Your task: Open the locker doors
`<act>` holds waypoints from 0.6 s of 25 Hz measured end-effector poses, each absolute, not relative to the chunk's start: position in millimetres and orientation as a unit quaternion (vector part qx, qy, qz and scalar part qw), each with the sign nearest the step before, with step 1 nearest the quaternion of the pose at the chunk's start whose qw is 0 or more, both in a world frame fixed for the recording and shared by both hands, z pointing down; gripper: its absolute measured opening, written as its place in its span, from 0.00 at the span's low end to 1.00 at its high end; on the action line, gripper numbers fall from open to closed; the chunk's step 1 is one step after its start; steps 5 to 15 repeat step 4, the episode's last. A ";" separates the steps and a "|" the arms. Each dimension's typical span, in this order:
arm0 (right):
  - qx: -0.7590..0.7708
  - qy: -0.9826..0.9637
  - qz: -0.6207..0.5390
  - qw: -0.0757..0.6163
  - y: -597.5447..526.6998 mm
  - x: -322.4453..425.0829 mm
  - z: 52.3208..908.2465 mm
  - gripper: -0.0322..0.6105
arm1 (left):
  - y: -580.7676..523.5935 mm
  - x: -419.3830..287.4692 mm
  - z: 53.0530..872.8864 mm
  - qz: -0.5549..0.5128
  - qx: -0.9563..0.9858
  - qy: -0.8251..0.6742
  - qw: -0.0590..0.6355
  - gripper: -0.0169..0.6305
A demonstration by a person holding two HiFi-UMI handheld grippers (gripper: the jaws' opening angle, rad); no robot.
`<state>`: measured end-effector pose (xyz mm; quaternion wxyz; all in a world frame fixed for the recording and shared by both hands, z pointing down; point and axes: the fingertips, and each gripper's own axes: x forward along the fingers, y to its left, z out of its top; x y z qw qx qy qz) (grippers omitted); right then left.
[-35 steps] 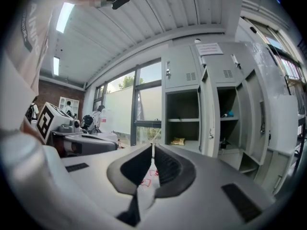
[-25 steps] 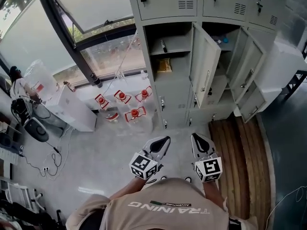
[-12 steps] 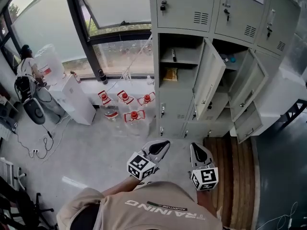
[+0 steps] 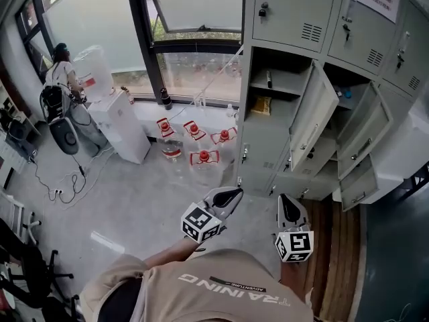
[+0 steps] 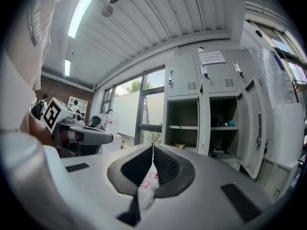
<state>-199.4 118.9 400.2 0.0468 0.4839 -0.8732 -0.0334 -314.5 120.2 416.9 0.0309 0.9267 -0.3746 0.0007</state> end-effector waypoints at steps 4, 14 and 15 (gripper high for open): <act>0.471 -0.880 -0.034 0.057 118.6 -205.7 402.8 0.07 | 119.0 -319.8 419.6 -0.003 0.921 -0.387 0.037 0.04; 0.471 -0.880 -0.034 0.057 118.6 -205.7 402.8 0.07 | 119.0 -319.8 419.6 -0.003 0.921 -0.387 0.037 0.04; 0.471 -0.880 -0.034 0.057 118.6 -205.7 402.8 0.07 | 119.0 -319.8 419.6 -0.003 0.921 -0.387 0.037 0.04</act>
